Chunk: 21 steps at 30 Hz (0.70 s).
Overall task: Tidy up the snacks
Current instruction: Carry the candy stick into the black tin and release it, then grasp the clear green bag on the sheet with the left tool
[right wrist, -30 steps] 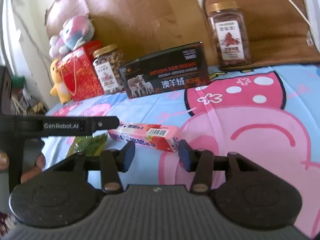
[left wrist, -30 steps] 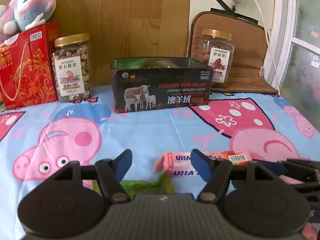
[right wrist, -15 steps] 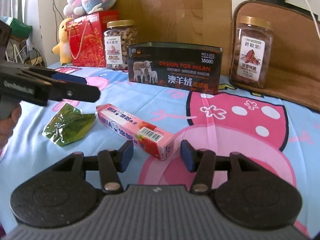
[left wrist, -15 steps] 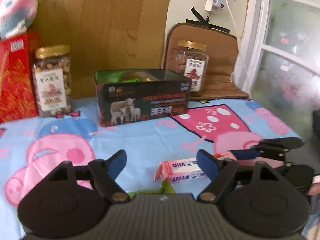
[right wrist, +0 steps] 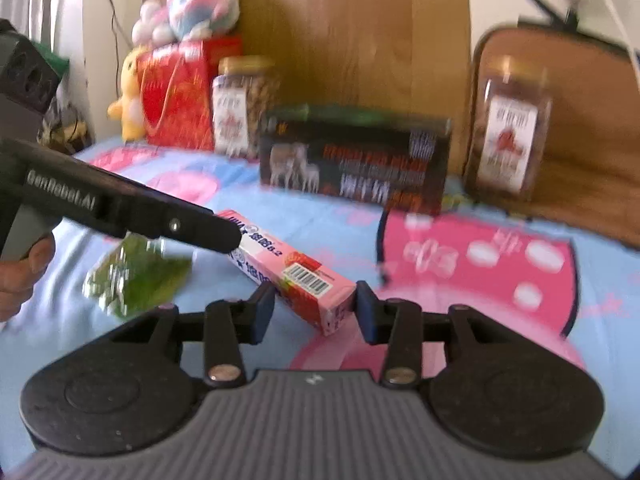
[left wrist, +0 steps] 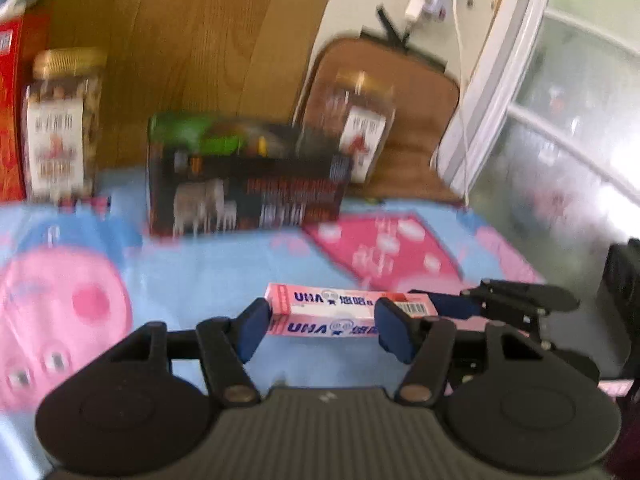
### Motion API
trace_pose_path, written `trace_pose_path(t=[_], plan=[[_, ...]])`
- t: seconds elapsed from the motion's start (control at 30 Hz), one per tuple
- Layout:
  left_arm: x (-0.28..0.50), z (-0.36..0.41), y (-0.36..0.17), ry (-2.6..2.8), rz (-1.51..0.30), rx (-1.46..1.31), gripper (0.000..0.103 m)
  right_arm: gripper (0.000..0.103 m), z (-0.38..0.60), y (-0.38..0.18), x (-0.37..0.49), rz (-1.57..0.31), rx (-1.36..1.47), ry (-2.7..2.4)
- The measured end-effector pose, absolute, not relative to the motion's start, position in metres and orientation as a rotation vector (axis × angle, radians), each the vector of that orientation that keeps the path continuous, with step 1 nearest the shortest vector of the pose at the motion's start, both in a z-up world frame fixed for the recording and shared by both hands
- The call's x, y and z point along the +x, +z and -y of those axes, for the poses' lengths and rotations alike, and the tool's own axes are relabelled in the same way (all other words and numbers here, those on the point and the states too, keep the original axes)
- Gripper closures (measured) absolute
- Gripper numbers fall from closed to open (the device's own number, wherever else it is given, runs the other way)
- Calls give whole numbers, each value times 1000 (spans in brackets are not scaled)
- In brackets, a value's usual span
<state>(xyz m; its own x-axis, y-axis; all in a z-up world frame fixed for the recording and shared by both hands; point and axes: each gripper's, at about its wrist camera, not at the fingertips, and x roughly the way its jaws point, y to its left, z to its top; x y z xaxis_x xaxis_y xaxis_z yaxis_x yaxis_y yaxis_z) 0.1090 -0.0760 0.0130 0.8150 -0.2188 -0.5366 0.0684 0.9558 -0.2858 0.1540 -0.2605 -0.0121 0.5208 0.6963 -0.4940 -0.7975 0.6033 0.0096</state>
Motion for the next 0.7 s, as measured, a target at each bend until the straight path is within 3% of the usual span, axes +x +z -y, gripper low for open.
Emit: trace_pose_path(t=[0.23, 0.53, 0.7], plan=[[163, 52, 68, -45, -443, -213, 45, 57, 222, 43, 203, -297, -244, 878], [236, 30, 50, 70, -492, -273, 44, 53, 164, 37, 267, -325, -339, 779], [209, 33, 48, 52, -498, -250, 41, 50, 185, 39, 262, -342, -211, 731]])
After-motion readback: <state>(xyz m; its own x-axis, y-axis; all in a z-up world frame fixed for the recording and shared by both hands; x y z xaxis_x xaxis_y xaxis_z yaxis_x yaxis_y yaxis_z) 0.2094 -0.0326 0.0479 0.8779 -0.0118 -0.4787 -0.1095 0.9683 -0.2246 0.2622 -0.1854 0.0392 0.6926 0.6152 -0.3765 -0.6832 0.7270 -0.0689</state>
